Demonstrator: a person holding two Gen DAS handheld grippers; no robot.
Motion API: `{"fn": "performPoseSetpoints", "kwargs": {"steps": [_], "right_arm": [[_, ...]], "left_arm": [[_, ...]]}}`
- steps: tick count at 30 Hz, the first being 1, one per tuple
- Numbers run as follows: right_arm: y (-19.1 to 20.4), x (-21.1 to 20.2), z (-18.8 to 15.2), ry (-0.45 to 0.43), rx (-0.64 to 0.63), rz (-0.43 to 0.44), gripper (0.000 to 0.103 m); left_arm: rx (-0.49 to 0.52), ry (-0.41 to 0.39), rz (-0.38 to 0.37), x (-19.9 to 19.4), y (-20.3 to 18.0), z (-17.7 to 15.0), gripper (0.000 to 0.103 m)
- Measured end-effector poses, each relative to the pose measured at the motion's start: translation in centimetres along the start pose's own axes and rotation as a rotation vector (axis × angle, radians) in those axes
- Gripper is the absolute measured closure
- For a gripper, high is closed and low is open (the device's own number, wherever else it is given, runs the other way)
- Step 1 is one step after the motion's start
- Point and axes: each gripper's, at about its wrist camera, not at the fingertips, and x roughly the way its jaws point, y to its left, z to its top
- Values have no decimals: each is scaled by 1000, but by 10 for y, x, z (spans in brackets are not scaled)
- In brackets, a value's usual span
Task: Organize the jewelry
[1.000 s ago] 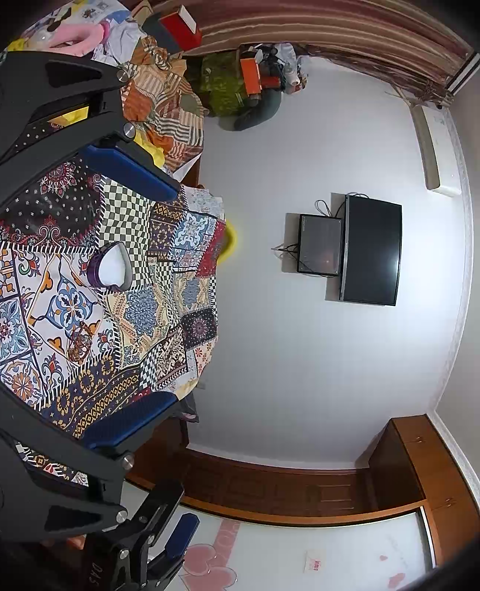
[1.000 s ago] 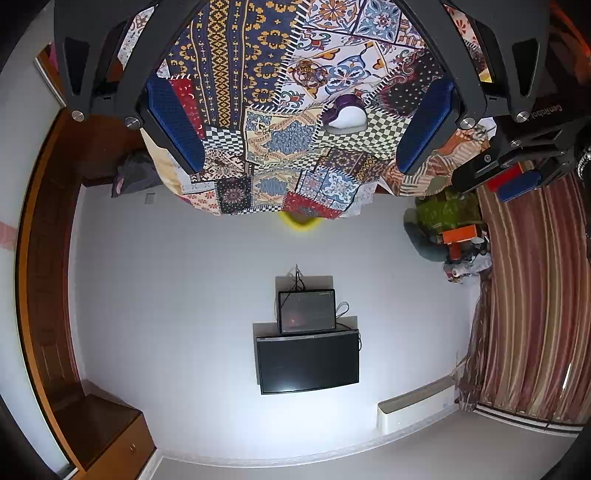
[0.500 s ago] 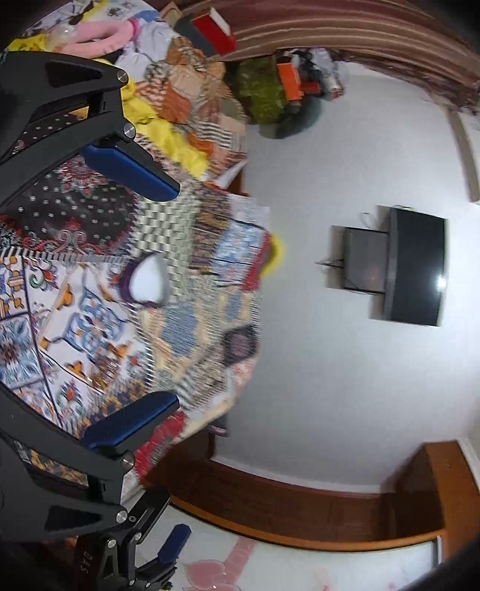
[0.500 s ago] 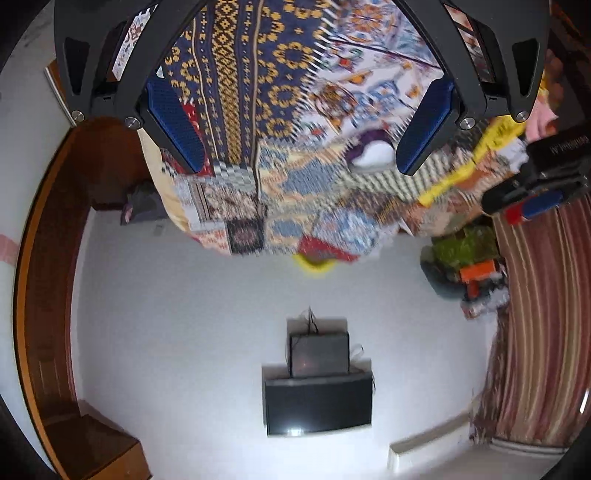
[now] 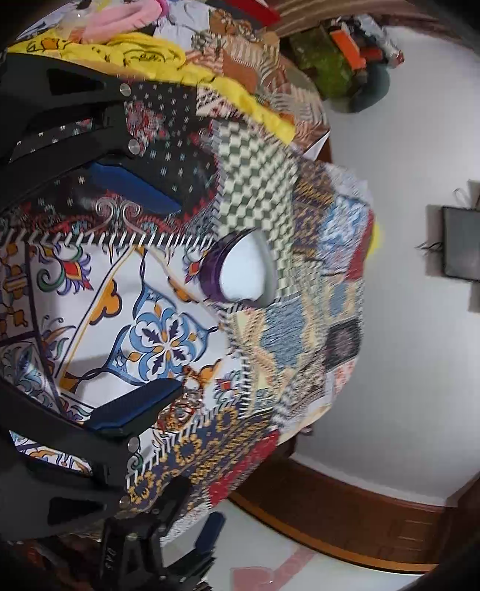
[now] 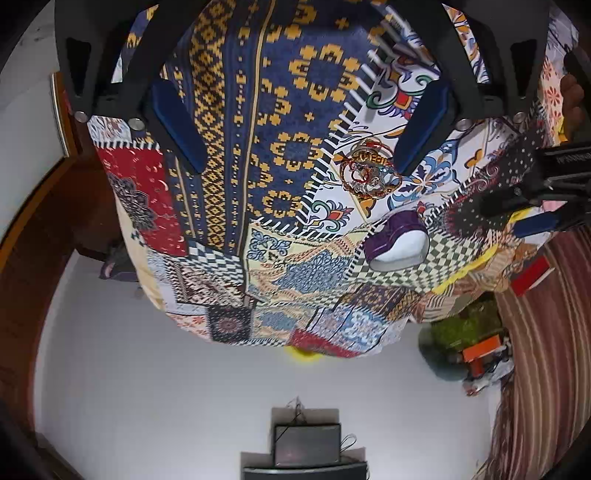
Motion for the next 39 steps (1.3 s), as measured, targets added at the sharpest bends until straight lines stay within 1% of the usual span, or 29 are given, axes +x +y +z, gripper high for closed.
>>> {"fn": "performPoseSetpoints", "kwargs": {"steps": [1, 3, 4, 5, 6, 7, 9, 12, 13, 14, 16, 18, 20, 22, 24, 25, 31, 37, 39], "right_arm": [[-1, 2, 2, 12, -12, 17, 12], [-1, 10, 7, 24, -20, 43, 17], [-1, 13, 10, 30, -23, 59, 22], [-1, 17, 14, 43, -28, 87, 24], [0, 21, 17, 53, -32, 110, 30], [0, 24, 19, 63, -34, 133, 35], [5, 33, 25, 98, -42, 200, 40], [13, 45, 28, 136, -64, 255, 49], [16, 48, 28, 145, -75, 263, 53], [20, 53, 29, 159, -90, 273, 54], [25, 61, 29, 187, -103, 291, 62], [27, 69, 29, 214, -107, 305, 68], [27, 75, 29, 237, -109, 311, 73], [28, 78, 28, 250, -110, 313, 82], [27, 78, 28, 257, -108, 321, 86], [27, 78, 29, 256, -107, 319, 93], [18, 64, 34, 208, -65, 318, 94], [6, 45, 40, 151, -52, 292, 94], [2, 40, 39, 142, -48, 268, 94]], "left_arm": [[8, 14, -7, 6, -2, 0, 19], [23, 30, -7, 14, -5, 2, 20], [32, 35, -8, 17, -7, 3, 21], [39, 36, -9, 19, -9, 4, 21], [45, 35, -11, 22, -10, 4, 22], [51, 35, -11, 23, -12, 4, 24], [72, 32, -7, 27, -15, 4, 29], [95, 29, -6, 31, -16, 3, 36], [101, 29, -5, 32, -17, 4, 38], [106, 29, -5, 32, -17, 3, 40], [115, 31, -6, 33, -17, 2, 48], [116, 36, -12, 34, -16, 1, 51], [110, 41, -18, 36, -14, 0, 52], [102, 45, -25, 37, -12, 0, 53], [90, 48, -33, 38, -10, 1, 53], [84, 48, -37, 38, -10, 2, 53], [83, 43, -55, 38, -13, 7, 53], [89, 76, -116, 46, -24, 15, 54], [102, 80, -132, 46, -30, 19, 54]]}}
